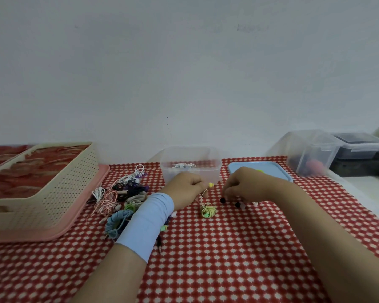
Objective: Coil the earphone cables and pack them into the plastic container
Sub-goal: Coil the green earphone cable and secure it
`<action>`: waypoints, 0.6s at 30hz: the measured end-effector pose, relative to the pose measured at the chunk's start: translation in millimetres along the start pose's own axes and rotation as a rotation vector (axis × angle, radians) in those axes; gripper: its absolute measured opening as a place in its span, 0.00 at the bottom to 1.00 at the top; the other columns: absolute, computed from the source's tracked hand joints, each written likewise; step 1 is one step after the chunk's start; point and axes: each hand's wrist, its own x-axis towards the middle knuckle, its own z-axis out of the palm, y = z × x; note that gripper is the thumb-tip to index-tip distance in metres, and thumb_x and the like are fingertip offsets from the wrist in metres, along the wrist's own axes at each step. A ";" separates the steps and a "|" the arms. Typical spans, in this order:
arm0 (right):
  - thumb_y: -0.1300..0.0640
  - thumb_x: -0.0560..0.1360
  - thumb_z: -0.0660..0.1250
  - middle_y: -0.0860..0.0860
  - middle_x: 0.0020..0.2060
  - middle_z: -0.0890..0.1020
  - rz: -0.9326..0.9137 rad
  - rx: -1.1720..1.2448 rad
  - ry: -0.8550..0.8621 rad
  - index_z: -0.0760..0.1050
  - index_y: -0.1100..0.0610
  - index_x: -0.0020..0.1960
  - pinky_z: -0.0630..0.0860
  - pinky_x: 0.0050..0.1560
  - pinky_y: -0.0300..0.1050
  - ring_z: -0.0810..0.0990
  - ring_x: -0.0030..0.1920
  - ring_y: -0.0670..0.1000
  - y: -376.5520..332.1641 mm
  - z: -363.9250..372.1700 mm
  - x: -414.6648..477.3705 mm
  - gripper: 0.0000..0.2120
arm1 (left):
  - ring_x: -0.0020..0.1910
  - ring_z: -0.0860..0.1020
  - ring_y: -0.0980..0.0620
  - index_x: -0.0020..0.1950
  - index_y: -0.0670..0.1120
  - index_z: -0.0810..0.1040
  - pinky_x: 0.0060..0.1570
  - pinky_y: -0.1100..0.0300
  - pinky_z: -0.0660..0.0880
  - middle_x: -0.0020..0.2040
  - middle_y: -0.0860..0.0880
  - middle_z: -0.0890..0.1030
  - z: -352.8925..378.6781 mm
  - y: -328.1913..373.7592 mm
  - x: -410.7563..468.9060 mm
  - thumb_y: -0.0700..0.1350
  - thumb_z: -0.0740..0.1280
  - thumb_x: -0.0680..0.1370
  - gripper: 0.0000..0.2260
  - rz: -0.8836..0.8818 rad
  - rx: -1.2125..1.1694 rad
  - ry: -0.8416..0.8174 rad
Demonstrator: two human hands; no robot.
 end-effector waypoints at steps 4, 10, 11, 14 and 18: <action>0.59 0.82 0.64 0.43 0.46 0.86 0.006 0.038 0.048 0.84 0.48 0.55 0.72 0.36 0.29 0.81 0.37 0.36 5.2 -8.0 -1.3 0.11 | 0.41 0.77 0.54 0.38 0.47 0.81 0.44 0.62 0.71 0.41 0.49 0.81 -0.1 -0.9 -0.7 0.50 0.62 0.82 0.16 -0.001 0.033 0.016; 0.63 0.75 0.73 0.42 0.47 0.87 0.012 -0.010 0.085 0.87 0.46 0.49 0.70 0.40 0.25 0.82 0.46 0.39 14.6 -23.3 -8.3 0.12 | 0.48 0.82 0.51 0.49 0.48 0.86 0.57 0.56 0.76 0.46 0.49 0.85 1.8 -1.2 -1.1 0.49 0.66 0.80 0.10 -0.008 -0.099 0.022; 0.63 0.74 0.74 0.41 0.46 0.87 0.015 -0.024 0.071 0.87 0.45 0.47 0.70 0.40 0.26 0.82 0.46 0.39 14.8 -22.9 -8.5 0.12 | 0.49 0.82 0.50 0.49 0.49 0.86 0.58 0.55 0.77 0.47 0.49 0.86 2.6 -1.7 -1.0 0.49 0.66 0.80 0.09 0.002 -0.124 0.024; 0.60 0.73 0.77 0.39 0.45 0.86 0.044 -0.098 0.024 0.87 0.44 0.45 0.69 0.40 0.27 0.82 0.45 0.39 14.4 -21.4 -9.4 0.10 | 0.49 0.82 0.48 0.53 0.50 0.85 0.54 0.63 0.78 0.46 0.52 0.86 3.8 -1.3 -1.4 0.46 0.67 0.80 0.07 0.015 -0.189 0.033; 0.55 0.72 0.78 0.39 0.45 0.86 0.064 -0.183 -0.027 0.88 0.45 0.48 0.74 0.50 0.34 0.82 0.47 0.42 14.7 -16.0 -7.0 0.07 | 0.44 0.81 0.48 0.56 0.47 0.82 0.42 0.71 0.76 0.44 0.50 0.86 4.8 0.7 -2.0 0.42 0.67 0.80 0.07 0.009 -0.325 0.037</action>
